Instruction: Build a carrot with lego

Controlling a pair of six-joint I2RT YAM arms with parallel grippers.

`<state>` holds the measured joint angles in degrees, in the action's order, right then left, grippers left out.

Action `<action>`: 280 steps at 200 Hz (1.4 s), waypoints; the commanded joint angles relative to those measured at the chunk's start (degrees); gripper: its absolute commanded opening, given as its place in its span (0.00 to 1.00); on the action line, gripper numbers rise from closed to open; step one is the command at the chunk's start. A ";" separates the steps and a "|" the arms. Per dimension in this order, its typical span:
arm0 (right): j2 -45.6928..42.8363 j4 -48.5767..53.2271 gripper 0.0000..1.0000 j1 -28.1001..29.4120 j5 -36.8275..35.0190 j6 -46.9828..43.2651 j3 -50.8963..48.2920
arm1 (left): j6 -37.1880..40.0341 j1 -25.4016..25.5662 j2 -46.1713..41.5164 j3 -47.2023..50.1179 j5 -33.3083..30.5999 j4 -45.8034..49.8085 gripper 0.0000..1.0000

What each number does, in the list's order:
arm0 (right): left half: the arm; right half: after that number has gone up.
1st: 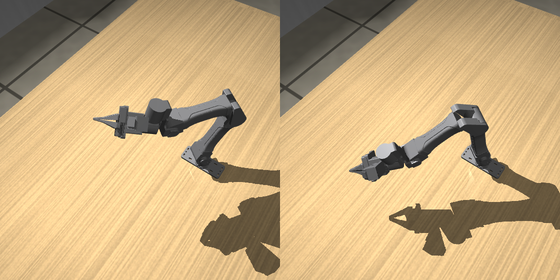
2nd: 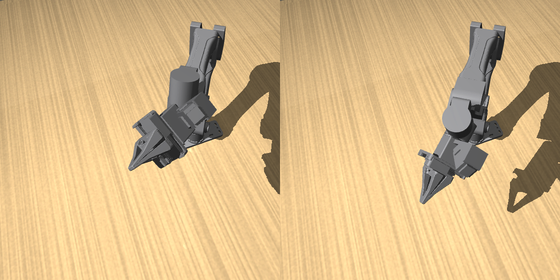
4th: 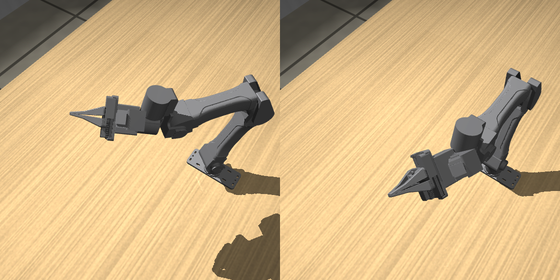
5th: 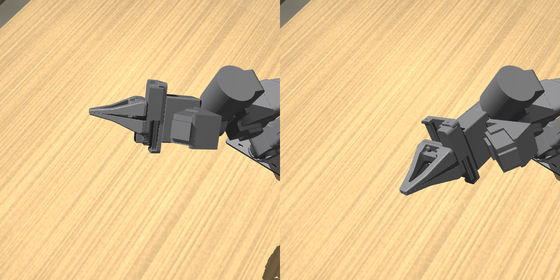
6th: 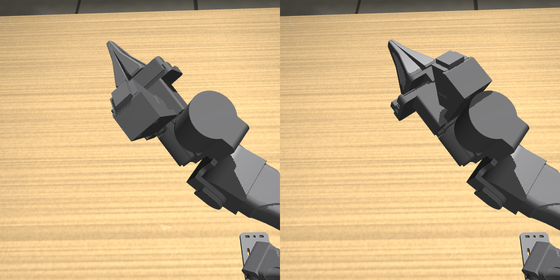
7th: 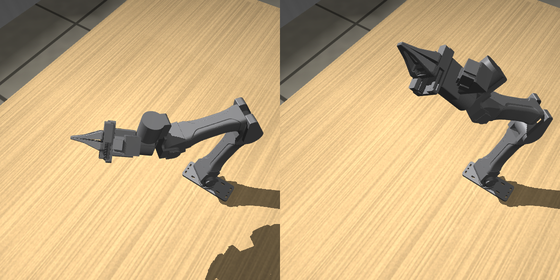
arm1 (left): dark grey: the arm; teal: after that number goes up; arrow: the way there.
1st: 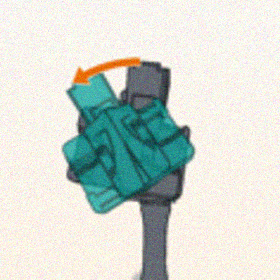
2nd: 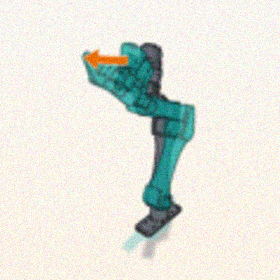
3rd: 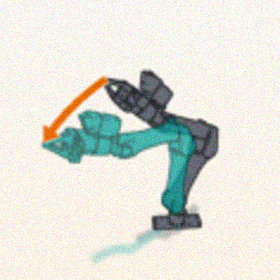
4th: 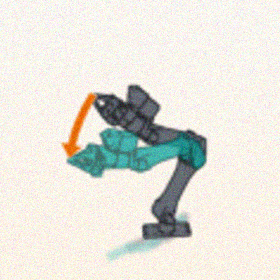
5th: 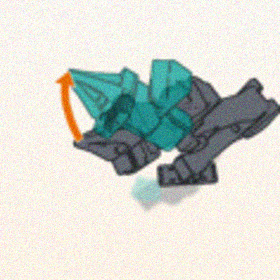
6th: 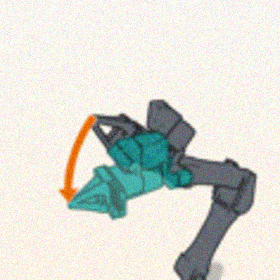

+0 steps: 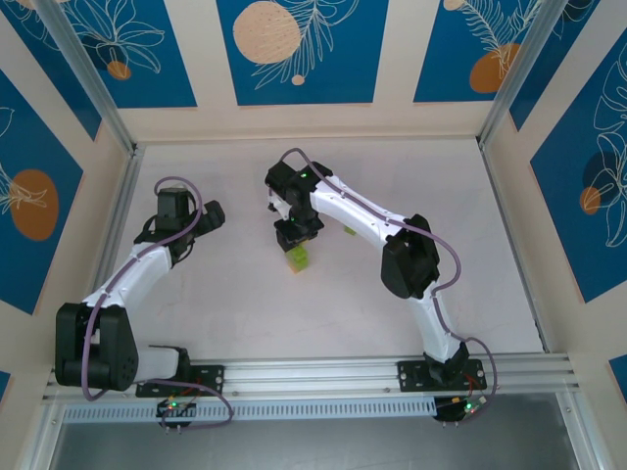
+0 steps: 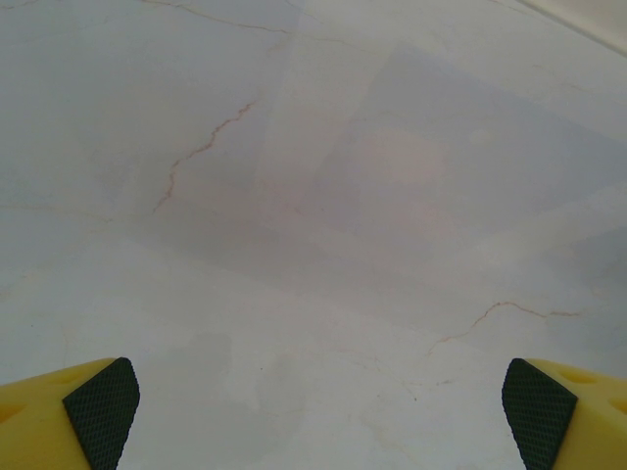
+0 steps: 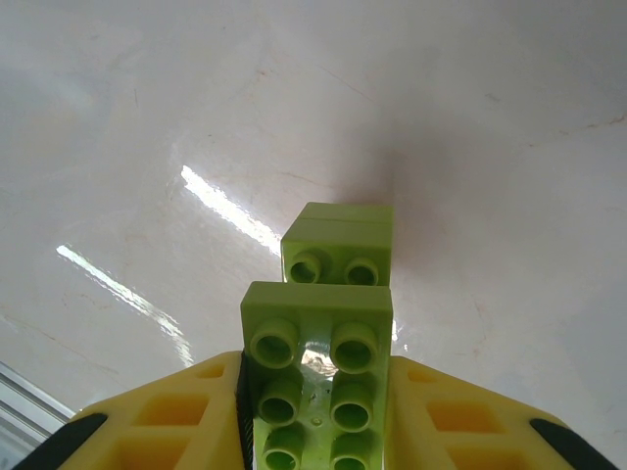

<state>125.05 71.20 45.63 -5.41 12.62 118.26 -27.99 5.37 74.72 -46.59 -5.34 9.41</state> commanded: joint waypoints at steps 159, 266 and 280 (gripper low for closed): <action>-3.76 -0.38 0.33 -2.02 5.06 -0.37 -4.59 | 0.69 -0.30 -1.01 -1.30 0.51 -0.29 0.98; -5.17 -2.14 0.32 -2.21 4.00 0.74 -5.80 | 0.66 -0.32 -1.02 -1.31 0.58 -0.20 0.98; -5.73 -2.75 0.32 -2.21 3.96 0.87 -6.72 | 0.69 -0.35 -1.09 -1.31 0.60 -0.29 0.98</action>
<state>121.69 67.72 43.72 -1.52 12.69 112.97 -27.99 5.37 74.72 -46.59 -5.34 9.41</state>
